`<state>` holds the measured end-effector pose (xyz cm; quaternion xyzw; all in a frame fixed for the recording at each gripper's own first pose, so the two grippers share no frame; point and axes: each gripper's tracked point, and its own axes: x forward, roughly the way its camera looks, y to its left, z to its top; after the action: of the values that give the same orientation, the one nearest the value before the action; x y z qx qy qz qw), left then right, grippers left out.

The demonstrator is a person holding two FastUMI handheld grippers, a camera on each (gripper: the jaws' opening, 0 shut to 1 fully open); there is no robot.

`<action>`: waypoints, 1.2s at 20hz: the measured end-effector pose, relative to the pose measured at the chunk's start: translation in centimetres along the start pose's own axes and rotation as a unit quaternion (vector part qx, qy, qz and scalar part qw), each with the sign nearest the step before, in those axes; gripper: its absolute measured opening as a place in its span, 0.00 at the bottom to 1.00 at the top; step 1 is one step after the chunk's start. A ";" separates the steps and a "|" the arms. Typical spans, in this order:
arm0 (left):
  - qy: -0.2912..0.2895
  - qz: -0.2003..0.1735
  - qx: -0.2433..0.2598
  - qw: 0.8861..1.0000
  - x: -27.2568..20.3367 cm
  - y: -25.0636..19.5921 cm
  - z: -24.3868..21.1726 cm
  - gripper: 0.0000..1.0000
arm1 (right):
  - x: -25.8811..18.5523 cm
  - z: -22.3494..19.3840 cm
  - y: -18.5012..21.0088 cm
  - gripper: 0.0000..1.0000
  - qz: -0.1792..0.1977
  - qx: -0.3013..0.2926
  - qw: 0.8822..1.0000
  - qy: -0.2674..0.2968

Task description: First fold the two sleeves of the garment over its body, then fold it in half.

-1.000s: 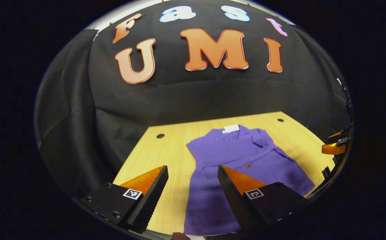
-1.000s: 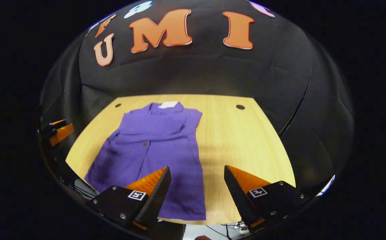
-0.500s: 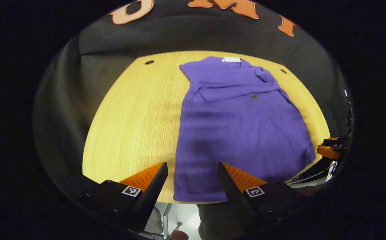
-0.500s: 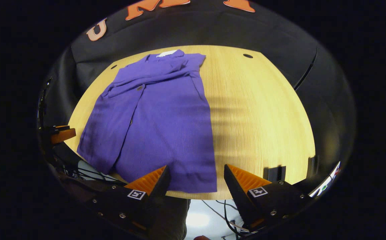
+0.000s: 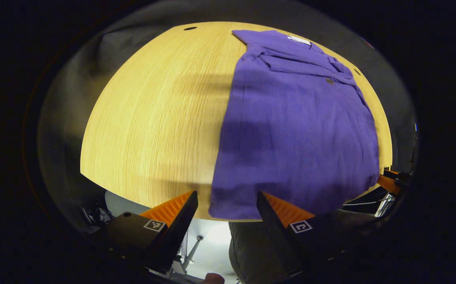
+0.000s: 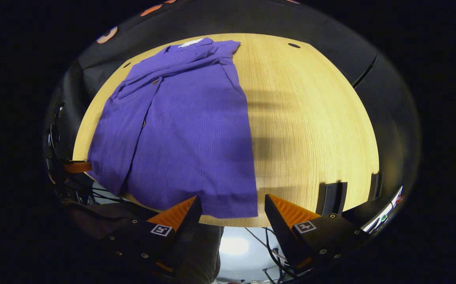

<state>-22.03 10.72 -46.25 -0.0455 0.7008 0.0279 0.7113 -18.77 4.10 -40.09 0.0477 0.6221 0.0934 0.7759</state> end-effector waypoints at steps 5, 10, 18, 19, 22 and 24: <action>0.012 0.009 0.030 0.999 0.4 -0.3 0.4 0.97 | 1.0 -1.1 0.8 0.94 0.003 -0.006 1.000 0.026; 0.033 0.007 0.032 0.999 0.9 -0.8 2.7 0.97 | 1.8 -2.2 -0.4 0.94 -0.017 0.008 0.999 0.051; 0.091 -0.020 0.013 0.996 2.9 -4.5 7.1 0.18 | 2.2 -1.2 1.6 0.24 0.014 0.028 0.997 0.066; 0.093 -0.028 0.024 0.995 4.3 -5.7 7.6 0.17 | 2.3 -1.1 1.8 0.18 0.020 0.027 0.997 0.070; 0.089 -0.051 0.013 0.995 1.8 -4.1 8.1 0.10 | 1.7 -0.2 2.7 0.08 0.044 0.046 0.996 0.063; 0.077 -0.055 0.019 0.995 0.7 -3.9 9.0 0.10 | 1.0 1.0 2.9 0.07 0.050 0.050 0.996 0.050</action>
<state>-12.62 7.73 -46.76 -0.0726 0.7506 -0.0277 0.6561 -17.84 7.23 -40.24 0.1126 0.6611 0.1035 0.7345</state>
